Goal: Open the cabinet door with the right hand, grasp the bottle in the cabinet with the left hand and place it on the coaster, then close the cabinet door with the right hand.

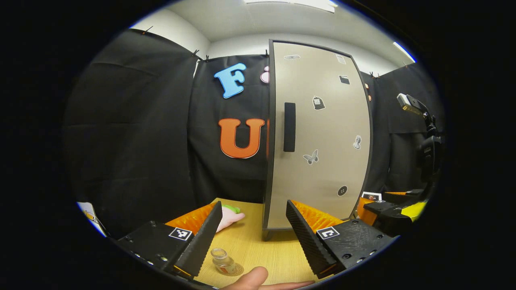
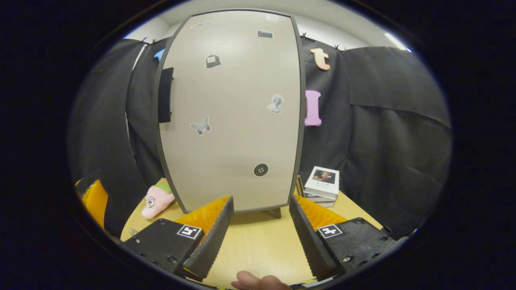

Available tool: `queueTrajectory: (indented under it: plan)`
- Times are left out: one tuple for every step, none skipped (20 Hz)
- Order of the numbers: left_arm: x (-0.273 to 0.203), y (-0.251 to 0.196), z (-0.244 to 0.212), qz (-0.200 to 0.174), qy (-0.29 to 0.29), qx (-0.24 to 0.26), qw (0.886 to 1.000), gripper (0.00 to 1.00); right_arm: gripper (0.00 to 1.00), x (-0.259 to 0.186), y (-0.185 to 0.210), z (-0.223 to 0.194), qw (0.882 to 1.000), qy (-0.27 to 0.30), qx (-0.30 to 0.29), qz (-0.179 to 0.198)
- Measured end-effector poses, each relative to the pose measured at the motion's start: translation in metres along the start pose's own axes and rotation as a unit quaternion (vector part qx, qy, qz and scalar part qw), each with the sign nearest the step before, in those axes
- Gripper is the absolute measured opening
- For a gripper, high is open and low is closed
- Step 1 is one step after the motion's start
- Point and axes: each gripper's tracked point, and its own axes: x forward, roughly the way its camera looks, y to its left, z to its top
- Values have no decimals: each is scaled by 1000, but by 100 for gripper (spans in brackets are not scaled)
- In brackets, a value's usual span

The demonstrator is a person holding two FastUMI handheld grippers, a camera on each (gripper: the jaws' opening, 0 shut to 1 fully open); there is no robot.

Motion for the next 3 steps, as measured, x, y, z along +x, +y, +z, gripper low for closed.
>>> queueTrajectory:
  plan:
    - [1,1,0,1,1,-1,1000,96,90,0,0,-1,1000,1,0,0]
    - [1,1,-1,1,3,-3,1000,96,90,1,0,-1,1000,2,-2,-1]
    - [1,1,-2,2,3,-6,1000,96,90,1,0,-2,1000,3,-3,-1]
